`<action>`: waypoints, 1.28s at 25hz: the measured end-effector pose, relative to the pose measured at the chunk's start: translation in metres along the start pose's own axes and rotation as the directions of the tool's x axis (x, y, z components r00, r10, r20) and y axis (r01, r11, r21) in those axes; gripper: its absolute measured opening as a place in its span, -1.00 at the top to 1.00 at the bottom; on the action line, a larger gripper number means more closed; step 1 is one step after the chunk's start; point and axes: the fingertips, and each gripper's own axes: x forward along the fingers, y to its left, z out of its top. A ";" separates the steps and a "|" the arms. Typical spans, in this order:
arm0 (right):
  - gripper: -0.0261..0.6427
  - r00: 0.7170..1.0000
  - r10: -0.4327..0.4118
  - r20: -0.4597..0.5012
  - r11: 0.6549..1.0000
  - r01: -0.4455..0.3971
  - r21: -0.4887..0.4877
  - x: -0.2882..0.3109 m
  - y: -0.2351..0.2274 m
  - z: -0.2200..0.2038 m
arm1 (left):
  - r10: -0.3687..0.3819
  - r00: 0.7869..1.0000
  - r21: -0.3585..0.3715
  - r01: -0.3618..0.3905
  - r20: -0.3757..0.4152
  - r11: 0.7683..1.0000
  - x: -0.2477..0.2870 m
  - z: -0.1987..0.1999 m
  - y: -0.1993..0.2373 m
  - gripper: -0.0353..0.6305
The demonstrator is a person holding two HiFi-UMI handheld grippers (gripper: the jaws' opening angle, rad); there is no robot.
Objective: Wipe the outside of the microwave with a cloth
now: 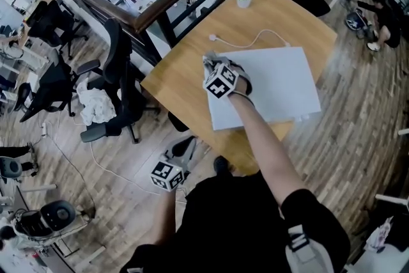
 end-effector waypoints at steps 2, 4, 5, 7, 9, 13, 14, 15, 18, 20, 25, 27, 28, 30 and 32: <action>0.86 1.000 0.005 0.003 1.000 -0.005 -0.007 -0.001 0.001 0.001 | -0.004 1.000 0.006 0.004 0.001 1.000 0.001 0.002 -0.001 0.89; 0.86 1.000 0.013 0.007 1.000 -0.013 -0.011 -0.001 0.004 0.002 | -0.003 1.000 0.015 0.003 0.013 1.000 0.000 0.005 -0.001 0.89; 0.86 1.000 0.019 0.012 1.000 -0.019 -0.009 -0.002 0.004 0.002 | 0.000 1.000 0.018 0.000 0.017 1.000 -0.001 0.007 -0.001 0.89; 0.86 0.999 0.029 0.027 1.000 -0.029 0.001 -0.005 0.003 0.002 | 0.007 1.000 0.020 -0.008 0.020 1.000 0.000 0.012 -0.002 0.89; 0.86 0.998 0.039 0.041 0.999 -0.039 0.005 -0.011 0.003 0.001 | 0.009 0.999 0.026 -0.010 0.032 1.000 0.002 0.018 -0.004 0.89; 0.85 0.996 0.068 0.055 0.997 -0.067 -0.024 -0.025 0.004 -0.007 | 0.008 0.999 0.042 -0.010 0.054 0.999 0.012 0.026 -0.010 0.89; 0.85 0.995 0.076 0.063 0.997 -0.074 -0.026 -0.030 0.004 -0.009 | 0.011 0.998 0.044 -0.013 0.057 0.999 0.014 0.027 -0.012 0.89; 0.85 0.994 0.081 0.074 0.997 -0.079 -0.025 -0.036 0.004 -0.012 | 0.016 0.998 0.046 -0.019 0.060 0.999 0.015 0.027 -0.015 0.89; 0.85 0.989 0.075 0.130 0.997 -0.073 -0.015 -0.060 -0.003 -0.014 | 0.033 0.997 0.037 -0.036 0.069 0.999 0.020 0.029 -0.023 0.89; 0.85 0.983 0.067 0.171 0.998 -0.068 -0.004 -0.078 -0.009 -0.018 | 0.036 0.997 0.037 -0.038 0.064 0.999 0.025 0.029 -0.031 0.89; 0.85 0.954 0.098 0.283 0.987 -0.129 0.091 -0.133 -0.018 -0.045 | 0.016 0.998 0.058 -0.020 0.063 0.998 0.036 0.033 -0.059 0.89; 0.85 0.944 0.092 0.318 0.983 -0.138 0.123 -0.154 -0.024 -0.058 | -0.002 0.998 0.072 -0.003 0.068 0.997 0.042 0.037 -0.070 0.89; 0.86 0.940 0.083 0.332 0.982 -0.134 0.134 -0.163 -0.028 -0.066 | -0.010 0.998 0.081 0.004 0.070 0.997 0.045 0.039 -0.074 0.89; 0.86 0.933 0.066 0.354 0.981 -0.125 0.147 -0.179 -0.032 -0.081 | -0.007 0.998 0.083 0.002 0.067 0.997 0.050 0.041 -0.081 0.89; 0.86 0.928 0.049 0.369 0.981 -0.114 0.157 -0.196 -0.033 -0.099 | 0.001 0.998 0.077 -0.006 0.064 0.997 0.054 0.042 -0.089 0.89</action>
